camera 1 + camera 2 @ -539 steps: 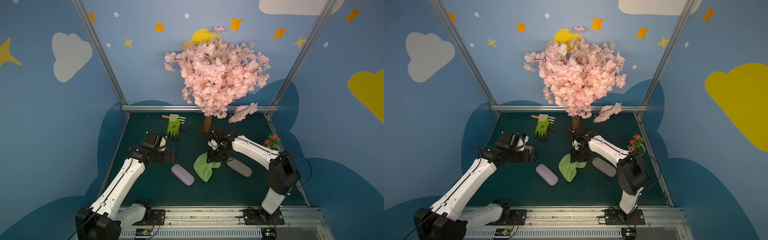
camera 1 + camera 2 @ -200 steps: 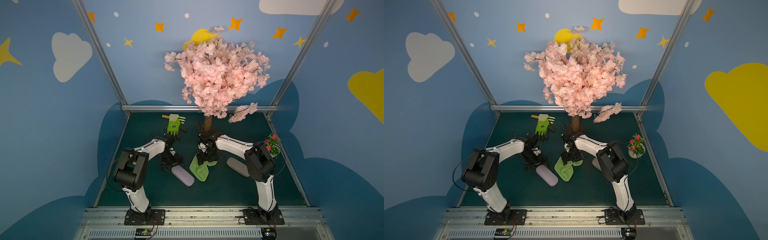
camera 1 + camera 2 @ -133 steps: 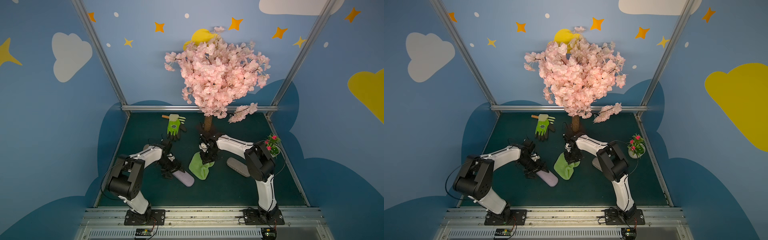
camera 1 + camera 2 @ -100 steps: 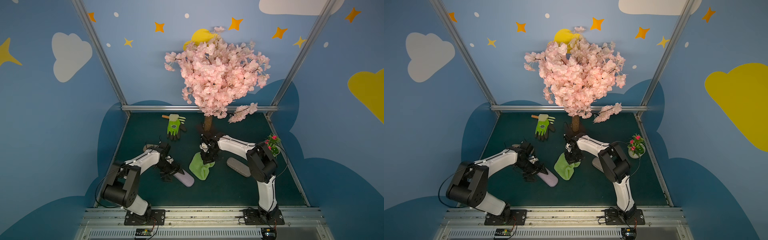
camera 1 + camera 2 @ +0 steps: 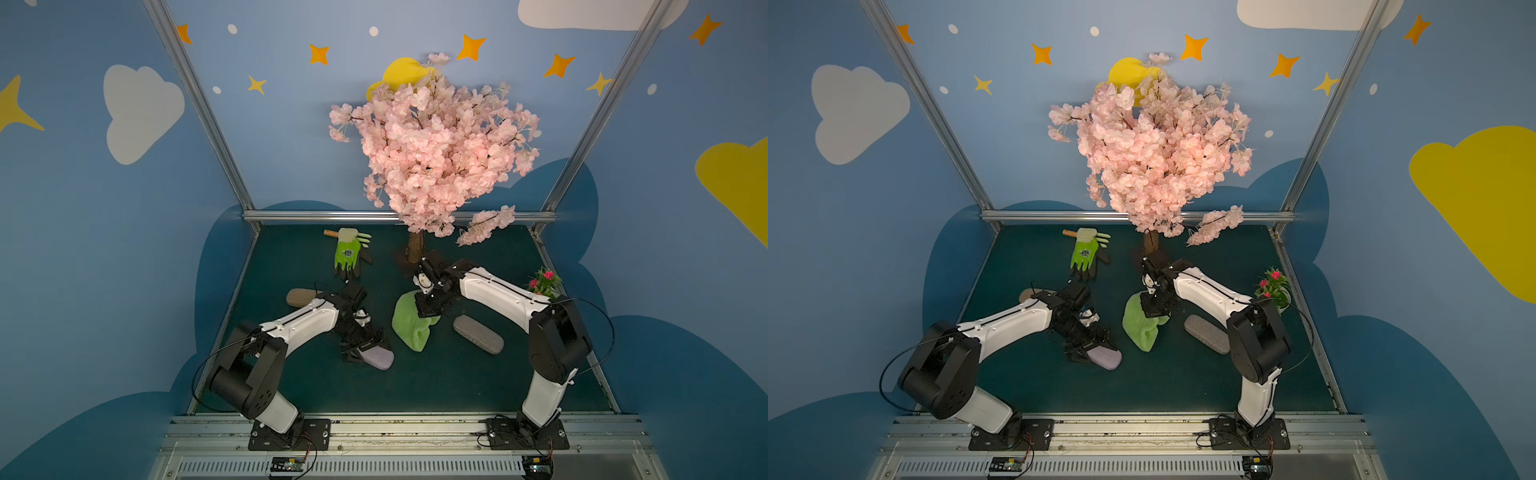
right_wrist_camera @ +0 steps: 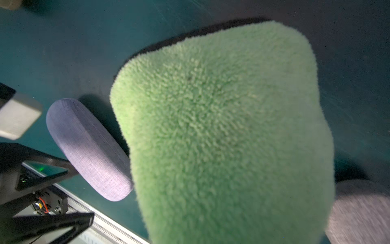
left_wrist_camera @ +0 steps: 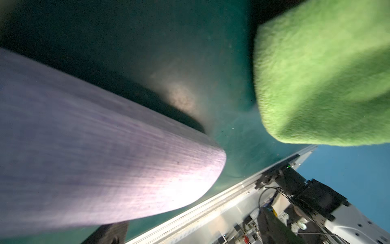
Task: Wipe the eyeglass case
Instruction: Adjust the eyeglass case at the center of the board.
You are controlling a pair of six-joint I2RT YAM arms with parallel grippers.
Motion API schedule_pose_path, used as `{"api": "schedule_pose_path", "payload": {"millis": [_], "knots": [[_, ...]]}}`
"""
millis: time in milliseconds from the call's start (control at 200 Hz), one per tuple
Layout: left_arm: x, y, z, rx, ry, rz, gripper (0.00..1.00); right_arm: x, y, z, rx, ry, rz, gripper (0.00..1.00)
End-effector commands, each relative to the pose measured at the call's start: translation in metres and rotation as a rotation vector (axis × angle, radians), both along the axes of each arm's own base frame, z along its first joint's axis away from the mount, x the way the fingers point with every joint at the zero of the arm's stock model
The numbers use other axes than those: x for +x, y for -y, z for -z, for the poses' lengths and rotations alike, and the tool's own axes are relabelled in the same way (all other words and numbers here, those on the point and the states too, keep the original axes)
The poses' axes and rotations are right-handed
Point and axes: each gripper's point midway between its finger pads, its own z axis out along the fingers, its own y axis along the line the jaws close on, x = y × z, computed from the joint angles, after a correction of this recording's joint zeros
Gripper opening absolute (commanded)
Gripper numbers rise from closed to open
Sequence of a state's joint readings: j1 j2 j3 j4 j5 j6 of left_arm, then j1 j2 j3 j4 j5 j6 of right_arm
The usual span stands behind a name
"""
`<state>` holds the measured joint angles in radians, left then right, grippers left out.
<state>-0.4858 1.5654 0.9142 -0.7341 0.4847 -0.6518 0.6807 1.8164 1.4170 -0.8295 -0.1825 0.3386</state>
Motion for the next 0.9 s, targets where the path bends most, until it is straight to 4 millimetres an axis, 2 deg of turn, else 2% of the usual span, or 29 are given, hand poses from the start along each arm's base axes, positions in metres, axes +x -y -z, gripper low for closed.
{"api": "schedule_pose_path", "payload": {"millis": [0,135,220,385,581,781,826,896], "knots": [[-0.007,-0.034,0.025,0.161,-0.028,0.010,0.97,-0.007,0.007,-0.005,-0.007,-0.010,-0.002,0.10],[0.003,-0.053,0.034,0.190,-0.017,-0.029,0.97,-0.007,0.005,-0.010,0.010,-0.007,0.001,0.10],[0.016,-0.054,0.030,0.150,0.016,-0.046,0.98,-0.007,0.004,-0.009,0.013,-0.008,0.001,0.10],[0.036,-0.029,0.027,0.058,0.047,-0.007,0.98,-0.007,0.002,-0.006,0.017,-0.020,0.000,0.10],[0.064,0.009,0.019,-0.016,0.092,0.081,0.92,-0.006,0.006,-0.009,0.021,-0.014,0.012,0.10],[0.097,0.029,0.010,-0.022,0.138,0.198,0.91,-0.007,0.015,-0.011,0.023,-0.018,0.028,0.10],[0.100,0.037,0.002,-0.038,0.142,0.219,0.92,-0.008,0.016,-0.011,0.024,-0.019,0.034,0.10],[0.092,0.041,-0.011,-0.041,0.152,0.249,0.93,-0.009,0.021,-0.013,0.024,-0.019,0.043,0.10]]}}
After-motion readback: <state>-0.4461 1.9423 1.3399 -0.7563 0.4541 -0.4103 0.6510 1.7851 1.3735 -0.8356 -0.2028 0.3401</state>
